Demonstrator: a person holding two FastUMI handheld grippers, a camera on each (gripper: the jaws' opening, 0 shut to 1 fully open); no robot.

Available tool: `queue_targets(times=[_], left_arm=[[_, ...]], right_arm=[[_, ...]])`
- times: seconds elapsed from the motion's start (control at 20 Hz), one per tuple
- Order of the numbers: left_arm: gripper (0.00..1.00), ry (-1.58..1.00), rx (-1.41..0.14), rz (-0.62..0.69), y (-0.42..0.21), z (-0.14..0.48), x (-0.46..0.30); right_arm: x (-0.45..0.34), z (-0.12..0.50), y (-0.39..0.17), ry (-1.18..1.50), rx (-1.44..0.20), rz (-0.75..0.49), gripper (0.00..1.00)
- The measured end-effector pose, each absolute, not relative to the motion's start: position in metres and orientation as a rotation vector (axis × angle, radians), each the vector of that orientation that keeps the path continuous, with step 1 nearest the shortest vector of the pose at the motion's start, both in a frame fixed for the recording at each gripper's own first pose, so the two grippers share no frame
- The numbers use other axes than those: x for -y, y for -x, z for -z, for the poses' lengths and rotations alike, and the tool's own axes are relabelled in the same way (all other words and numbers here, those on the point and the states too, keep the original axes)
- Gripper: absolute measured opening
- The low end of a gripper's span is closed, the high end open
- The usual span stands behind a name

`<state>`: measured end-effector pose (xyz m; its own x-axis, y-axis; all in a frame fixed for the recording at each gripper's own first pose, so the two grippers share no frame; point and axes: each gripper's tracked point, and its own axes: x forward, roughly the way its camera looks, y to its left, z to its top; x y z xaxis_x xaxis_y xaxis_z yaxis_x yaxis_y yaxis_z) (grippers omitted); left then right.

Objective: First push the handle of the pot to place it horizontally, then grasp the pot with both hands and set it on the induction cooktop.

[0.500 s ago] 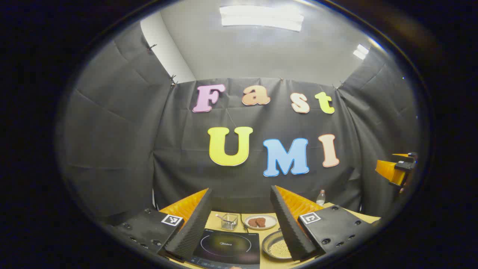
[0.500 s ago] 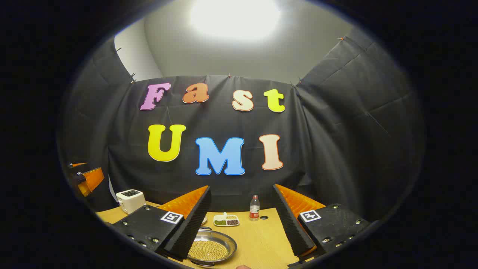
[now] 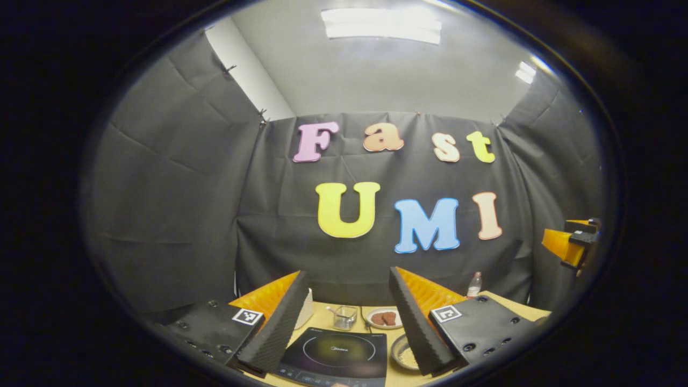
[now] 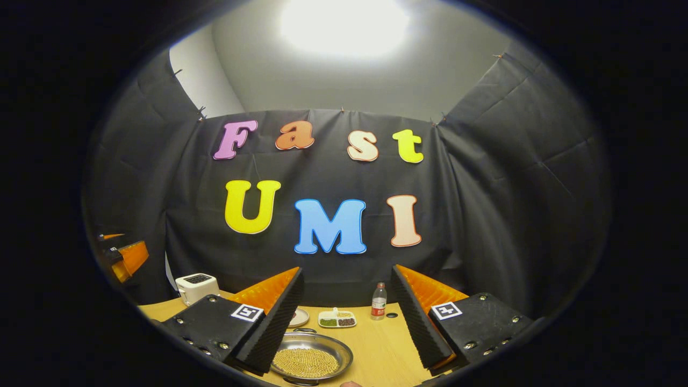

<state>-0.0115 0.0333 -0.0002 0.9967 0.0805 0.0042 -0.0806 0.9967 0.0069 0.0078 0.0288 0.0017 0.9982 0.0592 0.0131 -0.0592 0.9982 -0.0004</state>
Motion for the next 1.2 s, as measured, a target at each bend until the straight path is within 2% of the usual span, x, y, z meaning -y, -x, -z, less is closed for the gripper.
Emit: queue_targets(times=[0.25,0.3,0.35,0.45,0.5,0.55,0.65,0.7,0.8,0.85,0.9,0.95,1.0,1.05,1.2], left_arm=[[1.00,-0.024,0.016,-0.089,0.015,-0.005,-0.045],[0.94,-0.025,0.017,-0.087,0.016,-0.005,-0.046],[0.94,-0.025,0.017,-0.083,0.015,-0.005,-0.046],[0.94,-0.027,0.019,-0.072,0.015,-0.005,-0.045],[0.98,-0.028,0.019,-0.066,0.014,-0.005,-0.045],[0.94,-0.028,0.019,-0.061,0.014,-0.004,-0.046],[1.00,-0.022,0.021,-0.049,0.011,-0.003,-0.046],[0.98,-0.018,0.019,-0.043,0.010,-0.003,-0.046],[0.98,-0.014,0.017,-0.034,0.008,-0.001,-0.048],[0.98,-0.015,0.017,-0.032,0.007,0.000,-0.050],[0.98,-0.016,0.019,-0.030,0.005,0.000,-0.052],[0.98,-0.017,0.020,-0.028,0.003,0.001,-0.054],[0.98,-0.016,0.022,-0.023,0.002,0.000,-0.055],[1.00,-0.014,0.022,-0.018,0.000,0.001,-0.056],[0.98,-0.006,0.019,-0.005,-0.006,0.005,-0.061]], right_arm=[[-0.042,0.000,-0.009,0.004,0.008,-0.071,0.98],[-0.044,0.001,-0.008,0.005,0.004,-0.073,0.94],[-0.046,0.002,-0.008,0.007,0.002,-0.073,0.98],[-0.048,0.001,-0.006,0.010,0.005,-0.072,0.98],[-0.049,0.001,-0.006,0.011,0.006,-0.070,0.98],[-0.049,0.002,-0.004,0.014,0.006,-0.068,0.98],[-0.051,0.004,-0.003,0.018,-0.002,-0.062,0.98],[-0.052,0.006,-0.004,0.019,-0.009,-0.058,0.96],[-0.051,0.006,-0.003,0.022,-0.011,-0.039,0.86],[-0.050,0.005,-0.003,0.023,-0.007,-0.030,0.75],[-0.050,0.003,-0.002,0.022,0.000,-0.020,0.71],[-0.051,0.002,-0.001,0.023,0.003,-0.015,0.61],[-0.054,0.003,-0.001,0.024,0.000,-0.016,0.57],[-0.056,0.006,-0.002,0.026,-0.010,-0.015,0.56],[-0.062,0.016,-0.001,0.029,-0.050,0.003,0.56]])
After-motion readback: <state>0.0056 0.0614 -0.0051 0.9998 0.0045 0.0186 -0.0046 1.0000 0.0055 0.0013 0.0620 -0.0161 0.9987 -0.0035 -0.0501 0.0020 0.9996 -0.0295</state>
